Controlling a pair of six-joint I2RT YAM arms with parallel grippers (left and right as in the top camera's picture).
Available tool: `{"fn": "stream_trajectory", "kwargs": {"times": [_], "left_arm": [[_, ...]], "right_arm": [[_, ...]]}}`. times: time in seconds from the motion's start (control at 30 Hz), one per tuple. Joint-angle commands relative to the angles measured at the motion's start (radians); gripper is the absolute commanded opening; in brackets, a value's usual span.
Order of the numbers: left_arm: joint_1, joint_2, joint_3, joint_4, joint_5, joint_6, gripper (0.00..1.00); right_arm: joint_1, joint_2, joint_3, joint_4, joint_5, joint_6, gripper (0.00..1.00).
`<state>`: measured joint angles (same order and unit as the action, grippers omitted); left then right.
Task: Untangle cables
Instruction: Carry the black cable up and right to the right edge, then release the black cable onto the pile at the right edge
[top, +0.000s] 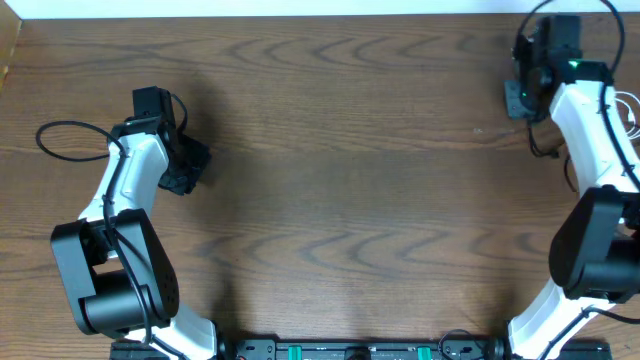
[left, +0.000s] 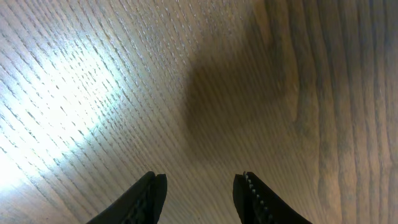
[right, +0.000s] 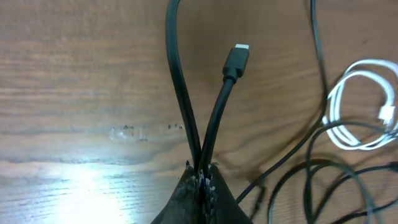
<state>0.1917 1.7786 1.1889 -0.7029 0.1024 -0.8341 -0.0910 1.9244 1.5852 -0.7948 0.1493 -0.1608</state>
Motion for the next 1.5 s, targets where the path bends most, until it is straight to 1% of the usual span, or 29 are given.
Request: {"fn": "stream_trajectory", "kwargs": {"times": [0.0,0.07,0.1,0.13,0.17,0.27,0.3,0.33,0.37,0.4,0.43,0.57,0.7,0.73,0.83,0.87,0.93,0.97,1.03,1.07,1.47], "left_arm": [[-0.002,0.006,0.011,-0.004,-0.005,0.001,0.41],[-0.002,0.006,0.011,-0.003,-0.005,0.001,0.41],[-0.002,0.006,0.011,-0.004,-0.005,0.001,0.41],[-0.002,0.006,0.011,-0.003,-0.005,0.001,0.41],[-0.002,0.006,0.011,-0.003,-0.005,0.001,0.41],[-0.008,0.006,0.011,-0.003,-0.006,0.001,0.41],[-0.014,0.006,0.011,-0.003,-0.006,0.001,0.41],[-0.018,0.006,0.011,-0.003,-0.006,0.001,0.41],[-0.023,0.006,0.011,0.000,-0.006,0.001,0.41],[-0.029,0.006,0.011,0.004,-0.006,0.001,0.41],[-0.032,0.006,0.011,0.005,-0.006,0.001,0.41],[-0.037,0.006,0.011,0.008,-0.006,0.001,0.41],[-0.038,0.006,0.011,0.008,-0.006,0.001,0.42],[-0.038,0.006,0.011,0.008,-0.006,0.001,0.50],[-0.038,0.006,0.011,0.008,-0.006,0.001,0.54],[-0.038,0.006,0.011,0.008,-0.006,0.001,0.58],[-0.038,0.006,0.011,0.008,-0.006,0.001,0.74],[-0.038,0.006,0.011,0.008,-0.006,0.001,0.85],[-0.038,0.006,0.011,0.009,-0.006,0.001,0.89],[-0.038,0.006,0.011,0.009,-0.006,0.001,0.98],[-0.038,0.006,0.011,0.027,-0.006,-0.014,0.98]], "right_arm": [[-0.031,-0.007,-0.049,-0.002,-0.061,0.018,0.01],[-0.048,-0.007,-0.089,0.014,-0.047,0.018,0.01],[-0.055,-0.007,-0.110,0.034,-0.047,0.018,0.04],[-0.062,-0.007,-0.134,0.055,-0.047,0.018,0.08],[-0.064,-0.007,-0.143,0.064,-0.047,0.018,0.09],[-0.072,-0.007,-0.179,0.102,-0.047,0.018,0.16],[-0.072,-0.007,-0.189,0.114,-0.047,0.018,0.27],[-0.072,-0.007,-0.191,0.115,-0.047,0.018,0.36],[-0.072,-0.007,-0.192,0.115,-0.047,0.018,0.51],[-0.072,-0.007,-0.192,0.115,-0.048,0.018,0.74],[-0.072,-0.007,-0.192,0.115,-0.048,0.018,0.81],[-0.072,-0.007,-0.192,0.116,-0.048,0.018,0.99],[-0.072,-0.007,-0.192,0.115,-0.055,0.018,0.99],[-0.072,-0.007,-0.192,0.115,-0.055,0.018,0.99],[-0.071,-0.007,-0.192,0.114,-0.055,0.018,0.99],[-0.071,-0.007,-0.192,0.114,-0.055,0.018,0.99],[-0.071,-0.007,-0.192,0.114,-0.055,0.018,0.99],[-0.071,-0.007,-0.192,0.114,-0.055,0.018,0.99],[-0.071,-0.007,-0.192,0.114,-0.055,0.018,0.99],[-0.071,-0.007,-0.192,0.114,-0.055,0.018,0.99],[-0.071,-0.007,-0.192,0.114,-0.055,0.018,0.99]]}}
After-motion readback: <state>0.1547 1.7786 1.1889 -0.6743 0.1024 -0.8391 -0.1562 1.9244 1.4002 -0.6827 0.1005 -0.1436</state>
